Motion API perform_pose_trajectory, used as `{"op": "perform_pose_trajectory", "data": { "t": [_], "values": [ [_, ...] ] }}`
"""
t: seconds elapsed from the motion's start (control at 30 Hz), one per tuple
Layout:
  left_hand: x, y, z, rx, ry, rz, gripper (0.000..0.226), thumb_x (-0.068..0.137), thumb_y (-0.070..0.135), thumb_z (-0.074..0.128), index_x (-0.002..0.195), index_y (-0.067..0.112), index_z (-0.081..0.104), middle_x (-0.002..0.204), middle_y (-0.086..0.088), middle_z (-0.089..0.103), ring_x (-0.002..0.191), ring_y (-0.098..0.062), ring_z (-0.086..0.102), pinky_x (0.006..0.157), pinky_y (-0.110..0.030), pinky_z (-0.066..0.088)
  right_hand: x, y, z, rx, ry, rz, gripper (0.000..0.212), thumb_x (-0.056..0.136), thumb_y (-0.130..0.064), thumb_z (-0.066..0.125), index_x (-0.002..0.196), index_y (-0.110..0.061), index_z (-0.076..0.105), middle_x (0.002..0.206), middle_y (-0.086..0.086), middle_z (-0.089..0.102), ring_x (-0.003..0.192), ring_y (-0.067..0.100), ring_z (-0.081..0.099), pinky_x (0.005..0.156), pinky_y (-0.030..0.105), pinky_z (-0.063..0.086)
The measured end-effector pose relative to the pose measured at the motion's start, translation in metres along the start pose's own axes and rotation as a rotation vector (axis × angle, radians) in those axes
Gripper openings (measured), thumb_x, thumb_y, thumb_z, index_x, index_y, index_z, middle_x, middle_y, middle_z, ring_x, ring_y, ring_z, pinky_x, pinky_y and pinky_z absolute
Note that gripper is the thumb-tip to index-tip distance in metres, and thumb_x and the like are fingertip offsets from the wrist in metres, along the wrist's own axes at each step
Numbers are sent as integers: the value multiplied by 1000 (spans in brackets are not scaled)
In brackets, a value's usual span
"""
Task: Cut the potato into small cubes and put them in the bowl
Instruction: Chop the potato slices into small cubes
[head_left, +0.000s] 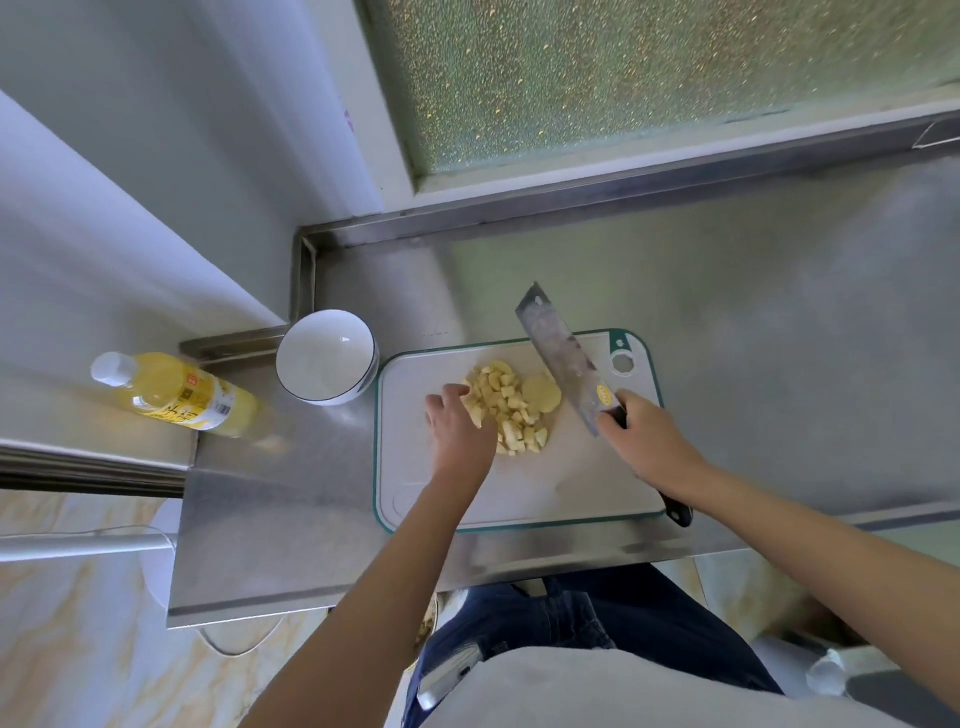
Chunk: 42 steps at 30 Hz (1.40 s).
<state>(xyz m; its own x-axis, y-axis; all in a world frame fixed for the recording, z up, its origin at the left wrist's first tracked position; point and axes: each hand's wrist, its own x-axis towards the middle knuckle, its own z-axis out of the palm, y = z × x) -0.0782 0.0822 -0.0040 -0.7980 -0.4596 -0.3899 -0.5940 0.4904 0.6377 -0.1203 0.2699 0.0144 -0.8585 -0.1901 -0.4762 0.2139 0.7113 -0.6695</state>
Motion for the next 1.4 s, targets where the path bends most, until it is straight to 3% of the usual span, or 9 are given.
{"op": "perform_pose_trajectory", "data": {
  "t": [0.23,0.43,0.63,0.77,0.87,0.97,1.13,1.3,1.4],
  "values": [
    [26,38,20,400,-66,349,45,83,26,63,125,17,48,125,-6,43,120,-25,37,102,-33,30,18,17,-25,66,56,34,17,90,-15,45,80,-1,46,55,4,40,49,23,38,53,30,34],
    [40,47,45,785,-179,352,67,79,41,67,132,12,36,129,-11,40,121,-29,35,101,-36,30,30,26,-44,38,45,37,14,91,-16,45,79,-8,45,60,2,44,54,17,41,52,31,32],
    [47,50,44,781,-218,346,58,77,39,62,123,10,43,122,-11,47,116,-30,37,97,-35,30,43,37,-50,14,14,51,27,92,-17,44,67,-17,34,60,1,41,53,16,37,51,30,28],
    [49,57,27,633,-257,341,38,88,33,48,118,9,47,113,-11,57,111,-29,44,92,-34,33,49,40,-51,-12,-2,54,30,92,-17,44,65,-17,32,59,1,40,52,16,35,50,29,26],
    [50,62,14,651,-259,373,29,95,23,40,120,9,47,113,-14,58,108,-29,49,89,-33,36,53,43,-51,2,-16,53,31,91,-16,44,64,-17,30,58,0,37,52,16,32,49,29,24],
    [50,65,11,676,-253,389,29,93,20,45,120,12,49,114,-12,59,108,-28,50,88,-32,37,57,43,-52,5,-17,45,32,91,-16,45,63,-17,29,57,0,36,52,16,32,49,29,24],
    [58,70,16,462,-277,358,23,85,26,59,107,18,60,98,1,61,93,-20,56,80,-31,45,59,45,-53,5,-19,41,33,91,-16,45,63,-18,29,57,-1,37,51,15,33,48,28,25],
    [70,77,34,519,-331,434,30,84,15,61,113,10,59,115,-8,52,108,-24,47,90,-29,35,58,47,-55,24,-20,30,33,91,-14,45,63,-19,28,57,-2,36,51,14,32,48,27,24],
    [68,77,43,563,-360,427,43,80,15,65,121,12,51,122,-7,48,112,-24,47,91,-33,40,56,48,-56,28,-18,19,34,91,-14,46,63,-19,28,57,-3,36,51,14,31,49,26,23]
  ]
}}
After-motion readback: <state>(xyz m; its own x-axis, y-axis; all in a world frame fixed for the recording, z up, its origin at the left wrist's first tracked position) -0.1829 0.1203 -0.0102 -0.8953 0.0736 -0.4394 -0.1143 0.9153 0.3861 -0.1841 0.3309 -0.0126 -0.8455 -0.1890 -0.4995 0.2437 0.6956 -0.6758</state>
